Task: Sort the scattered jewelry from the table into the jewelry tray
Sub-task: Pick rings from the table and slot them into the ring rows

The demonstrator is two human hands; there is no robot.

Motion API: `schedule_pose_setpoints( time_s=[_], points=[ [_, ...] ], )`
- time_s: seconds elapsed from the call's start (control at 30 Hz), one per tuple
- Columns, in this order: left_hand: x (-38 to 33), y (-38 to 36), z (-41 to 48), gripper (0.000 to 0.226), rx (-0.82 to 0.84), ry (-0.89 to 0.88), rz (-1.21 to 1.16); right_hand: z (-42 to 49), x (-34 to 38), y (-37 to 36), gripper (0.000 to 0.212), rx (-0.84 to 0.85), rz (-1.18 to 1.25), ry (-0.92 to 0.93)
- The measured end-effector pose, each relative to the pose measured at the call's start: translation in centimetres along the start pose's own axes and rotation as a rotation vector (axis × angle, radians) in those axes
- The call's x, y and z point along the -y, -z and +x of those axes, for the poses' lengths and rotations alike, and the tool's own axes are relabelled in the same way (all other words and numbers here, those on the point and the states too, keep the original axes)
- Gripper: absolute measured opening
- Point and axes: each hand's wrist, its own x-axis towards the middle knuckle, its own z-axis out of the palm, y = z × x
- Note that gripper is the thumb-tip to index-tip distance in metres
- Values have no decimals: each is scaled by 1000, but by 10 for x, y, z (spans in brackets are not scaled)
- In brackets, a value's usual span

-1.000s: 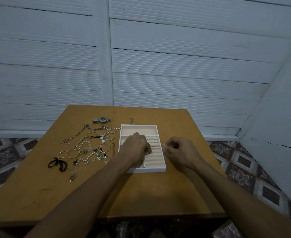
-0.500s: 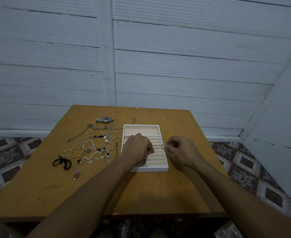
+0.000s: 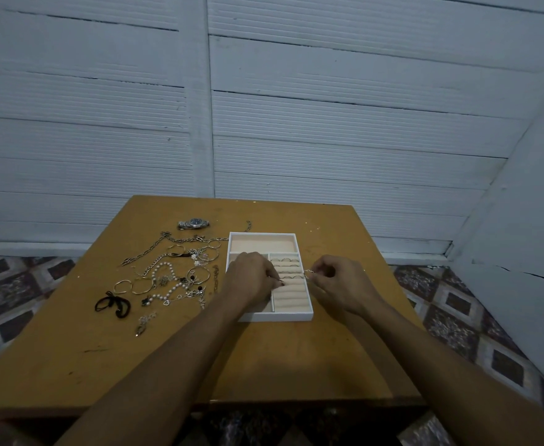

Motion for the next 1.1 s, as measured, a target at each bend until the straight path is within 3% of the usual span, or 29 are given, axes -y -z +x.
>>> schedule_pose_setpoints(
  time_s=[0.4,0.73,1.1],
  points=[
    [-10,5,15,18,133,115,31,2,2,1,11,-7,5,5],
    [-5,6,8,24,94,79,29,2,3,5,14,1,-12,33],
    [10,20,0,14,4,105,-92,6,8,2,15,58,-66,55]
  ],
)
